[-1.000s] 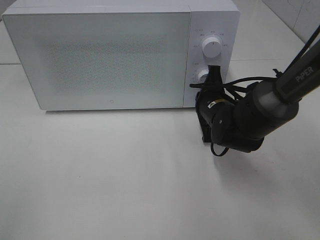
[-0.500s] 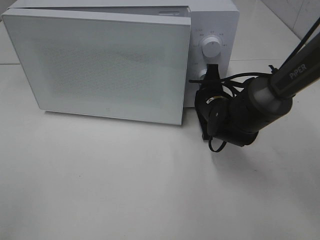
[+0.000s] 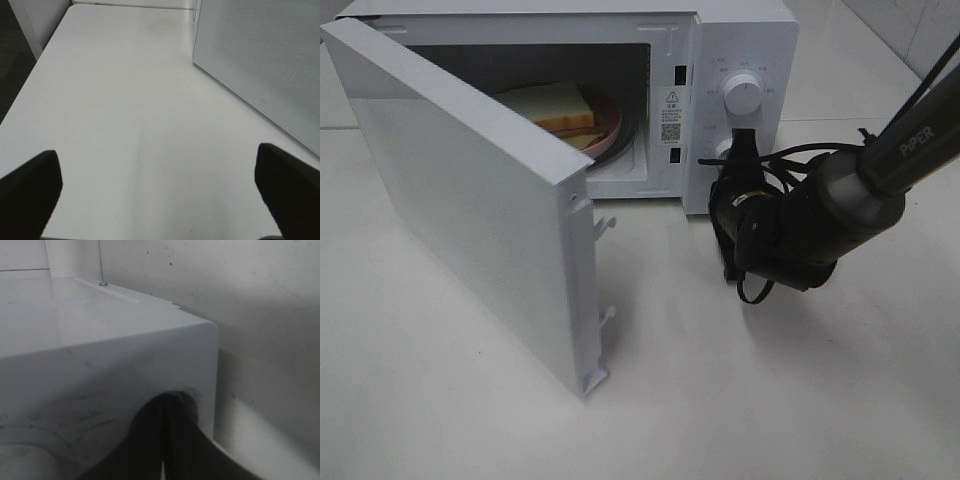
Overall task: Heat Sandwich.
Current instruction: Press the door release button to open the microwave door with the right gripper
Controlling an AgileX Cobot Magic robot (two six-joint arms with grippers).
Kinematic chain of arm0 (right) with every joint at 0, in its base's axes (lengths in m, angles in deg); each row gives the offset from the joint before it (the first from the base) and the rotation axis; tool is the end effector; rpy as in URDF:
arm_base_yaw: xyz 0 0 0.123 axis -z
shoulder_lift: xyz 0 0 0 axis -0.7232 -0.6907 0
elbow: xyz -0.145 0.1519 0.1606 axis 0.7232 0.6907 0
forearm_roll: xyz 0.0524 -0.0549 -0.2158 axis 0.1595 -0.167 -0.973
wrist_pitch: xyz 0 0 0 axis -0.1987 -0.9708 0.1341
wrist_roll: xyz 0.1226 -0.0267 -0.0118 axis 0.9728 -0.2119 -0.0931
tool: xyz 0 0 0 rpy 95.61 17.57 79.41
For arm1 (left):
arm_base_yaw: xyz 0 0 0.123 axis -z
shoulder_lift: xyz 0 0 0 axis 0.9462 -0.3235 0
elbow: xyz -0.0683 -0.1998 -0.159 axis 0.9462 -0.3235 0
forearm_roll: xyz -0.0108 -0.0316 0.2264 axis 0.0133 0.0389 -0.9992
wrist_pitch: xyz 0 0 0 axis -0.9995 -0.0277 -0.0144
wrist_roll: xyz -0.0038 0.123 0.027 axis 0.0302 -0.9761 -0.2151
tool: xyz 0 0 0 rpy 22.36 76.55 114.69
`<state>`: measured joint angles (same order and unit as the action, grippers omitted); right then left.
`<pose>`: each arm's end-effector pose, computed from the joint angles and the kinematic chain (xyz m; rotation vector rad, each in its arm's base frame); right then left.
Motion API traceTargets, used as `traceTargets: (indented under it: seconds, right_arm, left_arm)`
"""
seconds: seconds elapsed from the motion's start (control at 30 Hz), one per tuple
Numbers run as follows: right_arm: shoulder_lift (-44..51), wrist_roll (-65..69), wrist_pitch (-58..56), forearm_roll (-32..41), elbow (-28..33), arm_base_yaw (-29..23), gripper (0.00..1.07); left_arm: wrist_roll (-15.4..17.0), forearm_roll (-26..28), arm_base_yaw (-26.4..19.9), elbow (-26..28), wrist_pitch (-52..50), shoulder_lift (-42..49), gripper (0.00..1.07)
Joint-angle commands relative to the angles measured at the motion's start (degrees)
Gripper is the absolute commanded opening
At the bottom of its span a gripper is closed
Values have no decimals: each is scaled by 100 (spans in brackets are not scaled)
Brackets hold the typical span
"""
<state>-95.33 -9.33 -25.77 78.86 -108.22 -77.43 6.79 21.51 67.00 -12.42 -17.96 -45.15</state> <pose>0.3755 0.1517 0.0780 1.4950 1.4486 0.9864 0.0238 -0.0003 0.2528 -0.0855 2.0408 0.0152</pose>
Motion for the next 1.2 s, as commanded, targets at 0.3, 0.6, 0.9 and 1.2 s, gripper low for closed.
traceTargets:
  seconds: [0.3, 0.6, 0.9, 1.2]
  right_arm:
    - [97, -74, 1020, -539, -521, 126, 0]
    - [315, -126, 762, -430, -80, -40, 0]
    - [693, -92, 155, -430, 745, -206, 0]
    - [1232, -453, -367, -435, 1484, -235, 0]
  left_arm:
    - [0, -6, -6, -6, -52, 52, 100]
    - [0, -6, -6, -6, -52, 52, 100]
    - [0, -6, -6, -6, -52, 52, 100]
    - [0, -6, -6, -6, -52, 52, 100]
